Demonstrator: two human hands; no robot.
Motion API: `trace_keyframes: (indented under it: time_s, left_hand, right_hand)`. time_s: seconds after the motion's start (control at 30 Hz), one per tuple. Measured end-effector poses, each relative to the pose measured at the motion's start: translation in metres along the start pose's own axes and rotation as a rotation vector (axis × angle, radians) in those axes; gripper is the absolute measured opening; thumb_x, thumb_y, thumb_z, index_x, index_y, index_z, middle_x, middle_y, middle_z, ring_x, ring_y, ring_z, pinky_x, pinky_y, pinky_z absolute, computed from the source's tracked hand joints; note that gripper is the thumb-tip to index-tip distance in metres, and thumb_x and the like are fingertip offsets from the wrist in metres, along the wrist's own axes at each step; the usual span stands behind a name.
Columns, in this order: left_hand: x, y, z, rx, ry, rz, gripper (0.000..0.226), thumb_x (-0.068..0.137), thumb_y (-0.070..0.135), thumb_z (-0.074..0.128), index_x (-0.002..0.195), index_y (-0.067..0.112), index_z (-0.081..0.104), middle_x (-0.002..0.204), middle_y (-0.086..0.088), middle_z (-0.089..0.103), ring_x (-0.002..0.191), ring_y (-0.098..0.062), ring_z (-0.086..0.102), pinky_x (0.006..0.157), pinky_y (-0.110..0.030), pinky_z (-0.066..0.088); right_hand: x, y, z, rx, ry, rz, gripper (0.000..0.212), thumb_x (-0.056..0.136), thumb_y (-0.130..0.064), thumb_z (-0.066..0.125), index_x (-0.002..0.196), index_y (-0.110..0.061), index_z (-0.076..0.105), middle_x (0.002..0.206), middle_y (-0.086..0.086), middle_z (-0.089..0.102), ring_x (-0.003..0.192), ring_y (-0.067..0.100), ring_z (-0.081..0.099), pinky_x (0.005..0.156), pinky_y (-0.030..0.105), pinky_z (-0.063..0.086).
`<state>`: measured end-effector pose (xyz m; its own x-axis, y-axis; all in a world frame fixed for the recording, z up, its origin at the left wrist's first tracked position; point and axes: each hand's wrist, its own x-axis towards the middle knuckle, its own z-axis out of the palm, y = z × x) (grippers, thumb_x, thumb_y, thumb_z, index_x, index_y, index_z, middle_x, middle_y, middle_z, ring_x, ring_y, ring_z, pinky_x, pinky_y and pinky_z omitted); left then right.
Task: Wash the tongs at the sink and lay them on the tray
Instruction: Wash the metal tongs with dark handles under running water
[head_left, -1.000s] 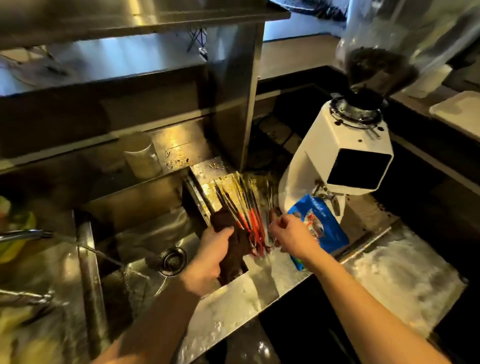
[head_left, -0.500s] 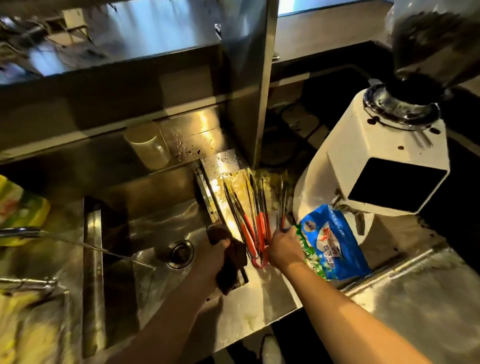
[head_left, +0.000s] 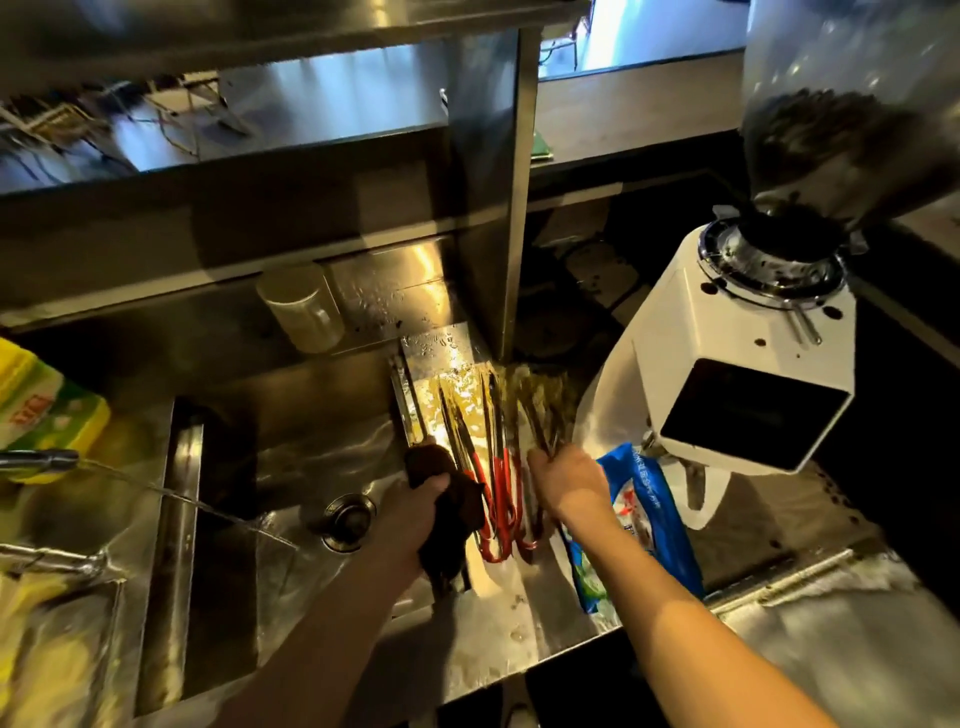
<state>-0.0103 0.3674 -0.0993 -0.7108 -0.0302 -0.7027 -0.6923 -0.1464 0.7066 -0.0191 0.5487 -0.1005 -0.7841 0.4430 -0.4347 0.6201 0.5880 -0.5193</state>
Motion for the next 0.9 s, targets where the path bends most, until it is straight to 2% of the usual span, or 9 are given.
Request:
trace_keyframes:
  time_s: [0.13, 0.23, 0.3, 0.37, 0.43, 0.53, 0.63, 0.73, 0.9]
  left_hand:
    - [-0.011, 0.009, -0.019, -0.060, -0.010, 0.056, 0.026, 0.091, 0.025, 0.069, 0.113, 0.013, 0.066, 0.107, -0.020, 0.072, 0.096, -0.040, 0.072, 0.086, -0.050, 0.059]
    - [-0.017, 0.014, -0.041, -0.104, -0.013, 0.118, 0.029, 0.089, 0.030, 0.072, 0.113, 0.013, 0.069, 0.105, -0.018, 0.074, 0.098, -0.040, 0.072, 0.085, -0.049, 0.059]
    - [-0.017, 0.018, -0.064, -0.132, 0.042, 0.150, 0.027, 0.090, 0.028, 0.071, 0.113, 0.013, 0.069, 0.103, -0.017, 0.074, 0.096, -0.039, 0.072, 0.088, -0.052, 0.058]
    - [-0.014, 0.023, -0.094, -0.163, 0.124, 0.165, 0.018, 0.092, 0.026, 0.068, 0.107, 0.016, 0.067, 0.093, -0.012, 0.073, 0.085, -0.034, 0.071, 0.075, -0.045, 0.061]
    - [-0.010, 0.025, -0.121, -0.205, 0.182, 0.176, 0.019, 0.095, 0.026, 0.065, 0.112, 0.018, 0.064, 0.093, -0.008, 0.070, 0.085, -0.030, 0.069, 0.072, -0.039, 0.059]
    - [-0.004, 0.023, -0.168, -0.296, 0.201, 0.163, 0.040, 0.097, 0.037, 0.058, 0.129, 0.013, 0.061, 0.119, -0.015, 0.069, 0.110, -0.037, 0.066, 0.099, -0.052, 0.052]
    - [-0.001, 0.020, -0.205, -0.517, 0.172, 0.206, 0.042, 0.102, 0.044, 0.044, 0.123, 0.014, 0.065, 0.124, -0.016, 0.070, 0.106, -0.028, 0.070, 0.087, -0.041, 0.055]
    - [0.002, 0.023, -0.235, -0.717, 0.098, 0.238, 0.048, 0.105, 0.046, 0.031, 0.129, 0.017, 0.059, 0.106, -0.007, 0.076, 0.095, -0.021, 0.073, 0.088, -0.039, 0.050]
    - [0.017, 0.038, -0.263, -0.795, 0.135, 0.226, 0.066, 0.102, 0.053, 0.031, 0.148, 0.006, 0.044, 0.140, -0.020, 0.055, 0.133, -0.033, 0.049, 0.119, -0.049, 0.029]
  right_hand:
    - [-0.021, -0.002, -0.014, 0.497, -0.083, -0.020, 0.038, 0.094, -0.038, 0.062, 0.120, -0.012, 0.050, 0.100, 0.014, 0.068, 0.071, 0.022, 0.065, 0.059, 0.033, 0.053]
    - [-0.044, -0.011, -0.016, 1.012, -0.414, 0.116, 0.039, 0.094, -0.026, 0.064, 0.127, -0.014, 0.049, 0.085, 0.007, 0.068, 0.050, 0.011, 0.057, 0.041, 0.024, 0.042]
    - [-0.065, -0.029, -0.007, 1.111, -0.680, 0.165, 0.033, 0.095, -0.023, 0.060, 0.122, -0.005, 0.055, 0.080, 0.008, 0.069, 0.053, 0.014, 0.061, 0.042, 0.024, 0.044]
    - [-0.087, -0.051, 0.011, 1.139, -0.851, 0.181, 0.027, 0.094, -0.017, 0.057, 0.117, -0.003, 0.056, 0.082, 0.012, 0.070, 0.057, 0.019, 0.067, 0.045, 0.026, 0.050]
    - [-0.103, -0.070, 0.030, 1.102, -0.948, 0.186, 0.025, 0.091, -0.011, 0.056, 0.114, 0.000, 0.057, 0.082, 0.013, 0.071, 0.060, 0.022, 0.069, 0.049, 0.029, 0.054]
    - [-0.123, -0.098, 0.063, 0.890, -1.044, 0.150, 0.018, 0.090, -0.007, 0.045, 0.101, -0.001, 0.059, 0.077, 0.009, 0.068, 0.053, 0.018, 0.059, 0.046, 0.026, 0.048]
    - [-0.135, -0.121, 0.098, 0.700, -1.021, 0.097, 0.014, 0.085, -0.006, 0.043, 0.085, -0.011, 0.056, 0.066, 0.002, 0.057, 0.044, 0.011, 0.042, 0.038, 0.021, 0.035]
    - [-0.147, -0.139, 0.127, 0.557, -0.999, 0.025, 0.009, 0.076, -0.012, 0.053, 0.067, -0.011, 0.054, 0.057, 0.003, 0.044, 0.041, 0.011, 0.036, 0.036, 0.020, 0.029]
    - [-0.161, -0.167, 0.159, 0.232, -0.843, -0.235, 0.004, 0.080, -0.011, 0.054, 0.083, -0.010, 0.056, 0.057, 0.002, 0.054, 0.037, 0.011, 0.041, 0.038, 0.021, 0.034]
